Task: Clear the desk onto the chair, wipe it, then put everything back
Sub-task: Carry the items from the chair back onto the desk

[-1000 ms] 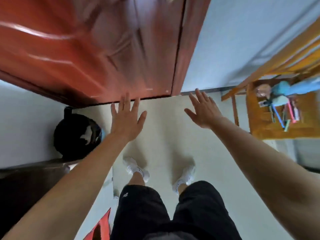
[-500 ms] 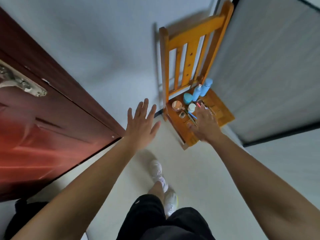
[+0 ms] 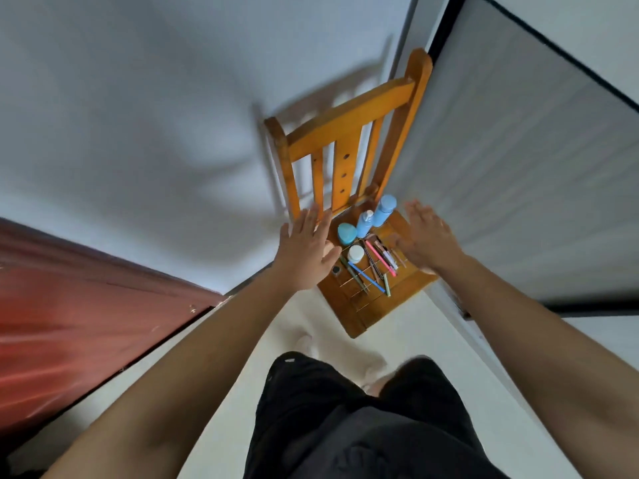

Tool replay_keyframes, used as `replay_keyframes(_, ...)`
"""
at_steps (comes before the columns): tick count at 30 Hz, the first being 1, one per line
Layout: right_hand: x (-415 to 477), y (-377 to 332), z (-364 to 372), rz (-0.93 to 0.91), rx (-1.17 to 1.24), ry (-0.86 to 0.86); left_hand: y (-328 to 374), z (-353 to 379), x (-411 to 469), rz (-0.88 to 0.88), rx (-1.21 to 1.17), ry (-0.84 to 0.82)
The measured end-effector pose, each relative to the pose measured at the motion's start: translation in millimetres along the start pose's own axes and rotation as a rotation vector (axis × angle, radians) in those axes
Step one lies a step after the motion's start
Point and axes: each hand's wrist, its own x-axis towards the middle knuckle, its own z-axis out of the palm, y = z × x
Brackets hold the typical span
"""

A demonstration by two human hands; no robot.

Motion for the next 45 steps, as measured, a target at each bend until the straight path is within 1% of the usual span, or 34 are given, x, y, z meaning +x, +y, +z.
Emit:
replay_keyframes(2,16.7,17.1,-4.2,-0.011,-0.004,-0.028,11.7,5.2,22.8,0.004,-0.020,-0.011)
replay_keyframes(4,38.7,35.4,-9.9,-0.047,-0.023,-0.049,23.9,12.4,48.1,-0.034,-0.084,-0.018)
replay_keyframes(8,97.3,73.3,-14.9,-0.141,-0.042,-0.125,52.5,42.8,95.4,-0.196,-0.207,-0.020)
replay_keyframes(12,168.2,108.4,3.6,-0.273,-0.034,-0.155,73.7,96.9,149.0,-0.316,-0.283,-0.069)
replay_keyframes(14,192.9,120.8,20.9,-0.307,-0.027,-0.140,81.3,120.3,165.3,-0.393,-0.339,-0.070)
replay_keyframes(17,228.9,141.1,62.3,-0.292,0.074,-0.124,89.9,166.6,190.9,-0.459,-0.424,-0.056)
replay_keyframes(19,241.2,146.4,95.2,-0.295,0.167,-0.092,89.9,194.4,200.3,-0.505,-0.476,-0.017)
replay_keyframes(22,255.9,147.8,134.7,-0.367,0.305,-0.026,86.4,231.3,213.8,-0.553,-0.503,0.052)
replay_keyframes(24,263.8,143.9,154.9,-0.387,0.402,-0.002,83.3,250.3,222.0,-0.552,-0.503,0.071)
replay_keyframes(28,276.1,134.5,182.2,-0.345,0.583,0.086,80.5,271.7,234.7,-0.541,-0.527,0.171)
replay_keyframes(33,284.9,132.5,192.6,-0.267,0.610,0.080,84.9,271.9,243.7,-0.558,-0.551,0.310)
replay_keyframes(37,271.1,138.9,178.2,-0.234,0.621,0.067,87.6,251.3,238.4,-0.560,-0.568,0.329)
replay_keyframes(41,238.2,150.1,141.2,-0.242,0.627,0.083,99.4,205.2,213.2,-0.567,-0.598,0.423)
replay_keyframes(45,193.5,144.1,76.0,-0.321,0.690,0.103,113.8,129.2,174.4,-0.606,-0.676,0.448)
